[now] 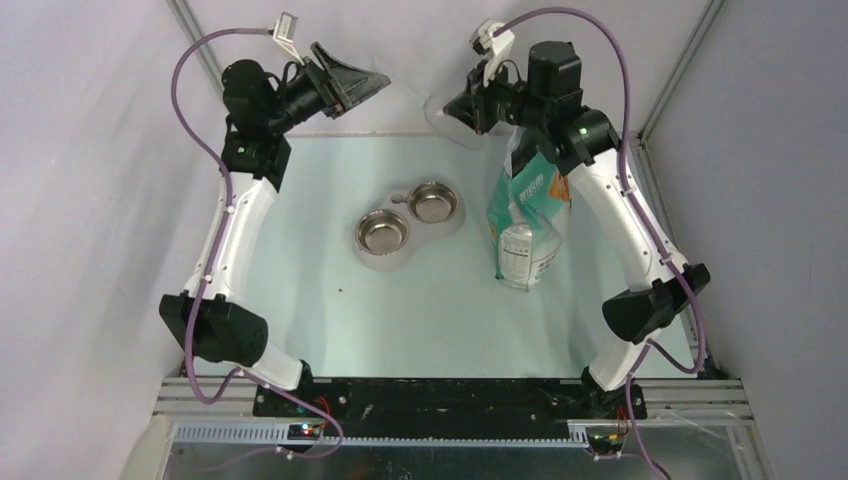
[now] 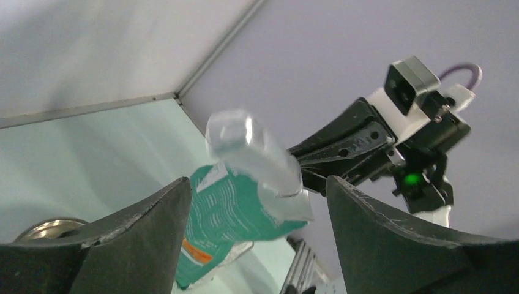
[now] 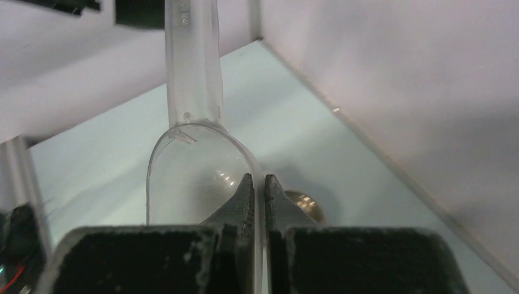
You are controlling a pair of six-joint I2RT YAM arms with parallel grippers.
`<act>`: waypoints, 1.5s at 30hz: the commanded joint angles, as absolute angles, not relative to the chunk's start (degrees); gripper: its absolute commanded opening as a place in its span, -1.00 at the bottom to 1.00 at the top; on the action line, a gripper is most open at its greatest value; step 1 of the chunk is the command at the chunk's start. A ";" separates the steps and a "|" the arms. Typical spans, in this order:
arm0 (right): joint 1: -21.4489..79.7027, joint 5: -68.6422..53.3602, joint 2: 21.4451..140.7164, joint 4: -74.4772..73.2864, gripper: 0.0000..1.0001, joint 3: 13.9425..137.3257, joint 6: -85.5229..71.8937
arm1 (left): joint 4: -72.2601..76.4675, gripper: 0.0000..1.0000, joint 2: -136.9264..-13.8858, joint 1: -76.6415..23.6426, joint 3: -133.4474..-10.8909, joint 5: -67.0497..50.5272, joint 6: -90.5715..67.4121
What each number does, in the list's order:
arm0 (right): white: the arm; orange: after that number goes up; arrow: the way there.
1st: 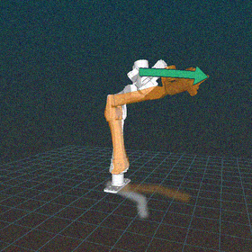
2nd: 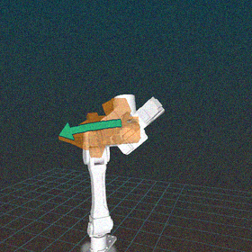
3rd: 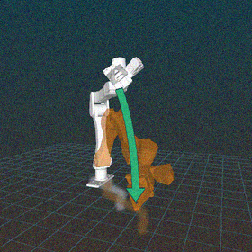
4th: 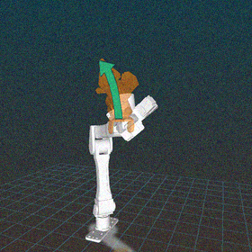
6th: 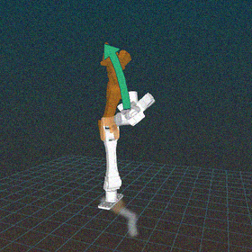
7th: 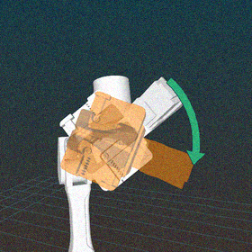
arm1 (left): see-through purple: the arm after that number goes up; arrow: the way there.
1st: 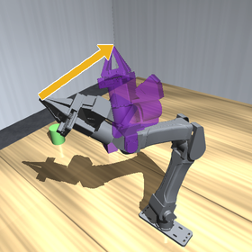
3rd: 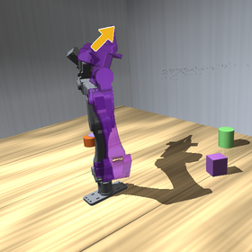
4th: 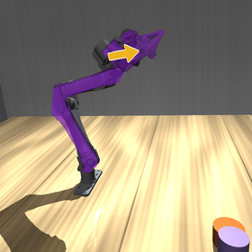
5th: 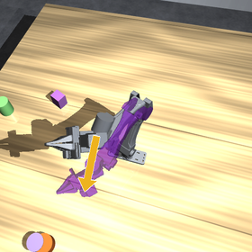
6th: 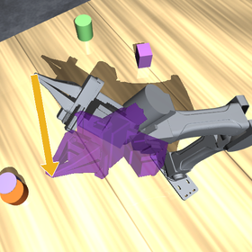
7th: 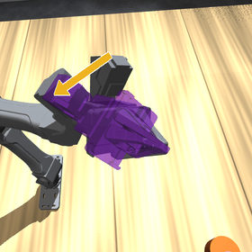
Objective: Serve the pet food
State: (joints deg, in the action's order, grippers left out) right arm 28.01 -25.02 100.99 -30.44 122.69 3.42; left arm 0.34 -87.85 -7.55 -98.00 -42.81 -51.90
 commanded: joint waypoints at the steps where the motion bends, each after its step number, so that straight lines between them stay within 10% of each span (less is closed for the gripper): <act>1: 27.88 -37.35 96.78 -30.44 -1.00 118.14 2.75 | -0.29 0.70 -84.99 -6.61 -97.37 -55.39 -47.72; 41: 32.85 -26.24 92.28 -27.14 -1.00 104.88 11.04 | -5.46 -0.28 -87.32 -8.00 -91.66 -71.88 -51.68; 45: 33.28 -26.02 92.20 -27.57 -1.00 104.75 12.23 | -5.89 -0.92 -87.24 -8.40 -91.38 -71.11 -50.55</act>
